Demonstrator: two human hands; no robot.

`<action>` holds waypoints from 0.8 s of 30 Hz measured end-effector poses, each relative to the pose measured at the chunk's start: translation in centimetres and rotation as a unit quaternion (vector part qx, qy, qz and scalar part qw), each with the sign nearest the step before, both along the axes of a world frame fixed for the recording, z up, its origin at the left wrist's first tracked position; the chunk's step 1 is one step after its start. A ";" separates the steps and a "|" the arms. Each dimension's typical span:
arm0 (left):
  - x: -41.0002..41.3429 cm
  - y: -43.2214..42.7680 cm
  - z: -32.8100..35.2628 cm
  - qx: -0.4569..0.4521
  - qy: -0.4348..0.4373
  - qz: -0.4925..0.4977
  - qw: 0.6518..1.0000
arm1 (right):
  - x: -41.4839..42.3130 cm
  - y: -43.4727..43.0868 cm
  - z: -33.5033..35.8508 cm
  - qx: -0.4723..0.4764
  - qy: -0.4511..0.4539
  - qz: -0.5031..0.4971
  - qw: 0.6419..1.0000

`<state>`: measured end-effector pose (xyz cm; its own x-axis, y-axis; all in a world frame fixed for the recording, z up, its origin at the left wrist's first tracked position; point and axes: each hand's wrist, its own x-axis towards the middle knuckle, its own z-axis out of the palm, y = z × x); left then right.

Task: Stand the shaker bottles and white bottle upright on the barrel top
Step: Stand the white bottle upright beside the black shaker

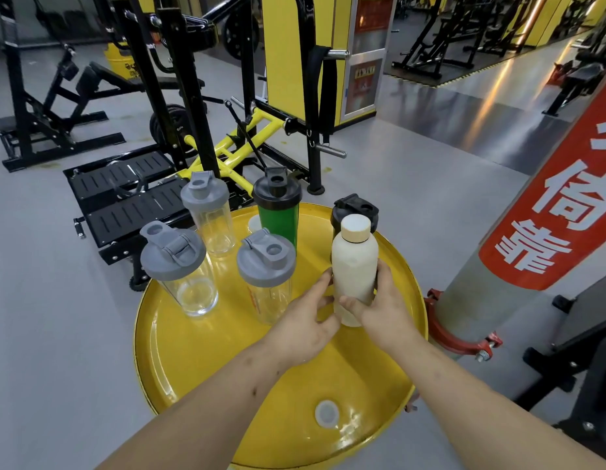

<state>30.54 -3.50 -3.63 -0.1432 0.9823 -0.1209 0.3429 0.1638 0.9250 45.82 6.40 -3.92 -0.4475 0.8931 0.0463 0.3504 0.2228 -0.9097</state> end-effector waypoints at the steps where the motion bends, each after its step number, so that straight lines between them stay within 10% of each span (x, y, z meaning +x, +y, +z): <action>1: -0.1 0.0 -0.1 -0.005 0.003 0.003 1.000 | 0.0 0.0 0.0 -0.001 0.000 -0.002 1.000; 24: 0.6 -0.2 -0.3 -0.028 0.007 -0.007 1.000 | 1.1 -0.3 0.3 -0.043 -0.059 0.005 0.997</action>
<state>31.14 -3.73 -3.95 -0.1322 0.9757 -0.1747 0.3590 0.2114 0.9091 46.95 6.11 -3.67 -0.4540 0.8871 -0.0834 0.4547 0.1502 -0.8779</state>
